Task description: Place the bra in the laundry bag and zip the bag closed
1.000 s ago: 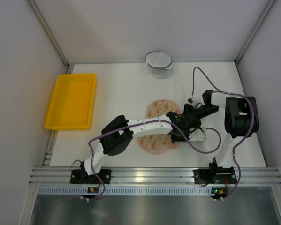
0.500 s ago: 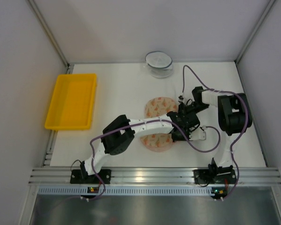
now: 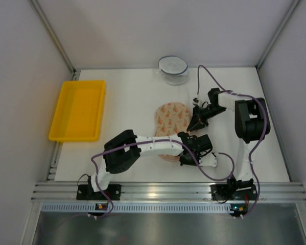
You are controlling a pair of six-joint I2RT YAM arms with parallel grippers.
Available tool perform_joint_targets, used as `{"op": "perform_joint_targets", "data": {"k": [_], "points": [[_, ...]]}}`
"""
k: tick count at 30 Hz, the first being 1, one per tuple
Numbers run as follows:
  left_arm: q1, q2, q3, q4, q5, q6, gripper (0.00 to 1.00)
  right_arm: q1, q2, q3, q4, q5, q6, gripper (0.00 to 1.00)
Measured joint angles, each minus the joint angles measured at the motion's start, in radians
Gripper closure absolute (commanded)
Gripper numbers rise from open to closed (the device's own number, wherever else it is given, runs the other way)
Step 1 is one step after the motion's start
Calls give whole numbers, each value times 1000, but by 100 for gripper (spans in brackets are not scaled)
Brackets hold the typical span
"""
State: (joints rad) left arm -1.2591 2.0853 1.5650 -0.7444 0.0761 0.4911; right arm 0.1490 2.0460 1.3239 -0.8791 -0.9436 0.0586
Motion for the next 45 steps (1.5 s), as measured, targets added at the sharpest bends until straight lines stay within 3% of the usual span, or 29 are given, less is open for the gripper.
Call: {"op": "perform_joint_targets", "data": {"k": [2,3,6,10,17,23,25,29,32,45], "points": [[0,0,0,0,8,-7,100,0,0,2,-3,1,-8,71],[0,0,2,-8,17,-13,100,-1,0,8,-3,4,-14,54],[-5,5,27,-26,33,-32,100,-2,0,39,-8,18,-37,35],[0,32,104,-29,39,-51,100,-16,-17,53,-50,53,-95,29],[28,87,190,-27,29,-57,100,-74,-115,-45,-143,48,-174,33],[44,119,242,-34,2,-56,100,-21,-126,-167,-171,0,-201,35],[46,121,251,-37,-6,-56,100,11,-110,-171,-177,-13,-212,46],[50,121,253,-48,-13,-56,100,42,-79,-161,-174,-27,-218,83],[53,121,251,-50,-13,-56,100,43,-67,-138,-171,-26,-205,100],[32,-14,12,-5,10,-35,100,31,50,52,-232,7,-233,100]]}}
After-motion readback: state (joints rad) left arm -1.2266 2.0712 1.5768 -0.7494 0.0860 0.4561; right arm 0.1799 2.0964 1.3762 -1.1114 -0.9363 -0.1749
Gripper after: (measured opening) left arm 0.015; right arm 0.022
